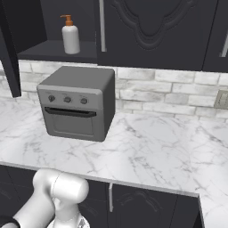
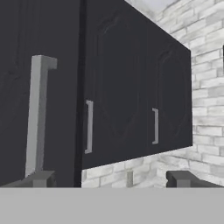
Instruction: Pick the soap dispenser and soap dispenser from the cabinet and place them on the counter.
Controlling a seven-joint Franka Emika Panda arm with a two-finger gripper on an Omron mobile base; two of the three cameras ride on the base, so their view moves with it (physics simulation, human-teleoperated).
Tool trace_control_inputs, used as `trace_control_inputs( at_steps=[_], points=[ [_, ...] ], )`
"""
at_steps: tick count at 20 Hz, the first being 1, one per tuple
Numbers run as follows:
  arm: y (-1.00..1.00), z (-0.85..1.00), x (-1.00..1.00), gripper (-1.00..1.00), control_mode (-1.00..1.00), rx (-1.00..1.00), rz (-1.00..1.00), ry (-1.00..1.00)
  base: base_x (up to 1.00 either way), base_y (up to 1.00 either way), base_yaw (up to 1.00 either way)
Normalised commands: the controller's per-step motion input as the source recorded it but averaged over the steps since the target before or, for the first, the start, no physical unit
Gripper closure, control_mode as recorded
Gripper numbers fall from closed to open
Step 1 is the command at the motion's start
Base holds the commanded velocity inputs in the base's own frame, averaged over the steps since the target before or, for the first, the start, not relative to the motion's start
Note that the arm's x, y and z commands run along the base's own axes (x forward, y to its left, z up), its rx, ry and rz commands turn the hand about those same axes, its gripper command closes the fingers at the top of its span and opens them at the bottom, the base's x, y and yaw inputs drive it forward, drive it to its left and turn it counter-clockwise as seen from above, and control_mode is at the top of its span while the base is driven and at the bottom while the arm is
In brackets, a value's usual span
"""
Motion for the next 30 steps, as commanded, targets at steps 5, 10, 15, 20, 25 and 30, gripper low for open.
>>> trace_control_inputs(
  at_steps=[5,10,15,20,25,30],
  points=[
    [-0.67,0.0,-0.63,-1.0,-1.0,0.11,0.04,-0.03,0.0,0.0,0.0],
    [-0.74,0.0,-0.48,-1.0,-1.0,0.11,0.07,0.0,0.0,0.0,0.0],
    [-0.71,0.0,-0.32,-1.0,-1.0,0.14,0.11,0.0,0.0,0.0,0.0],
    [-0.51,0.0,-0.11,-1.0,-1.0,0.18,0.16,0.0,0.0,0.0,0.0],
    [-0.29,-0.05,0.3,-1.0,-1.0,0.18,0.17,0.11,0.0,0.0,0.0],
    [-0.11,-0.19,0.47,-1.0,-1.0,0.16,0.16,0.21,0.0,0.0,0.0]
  ],
)
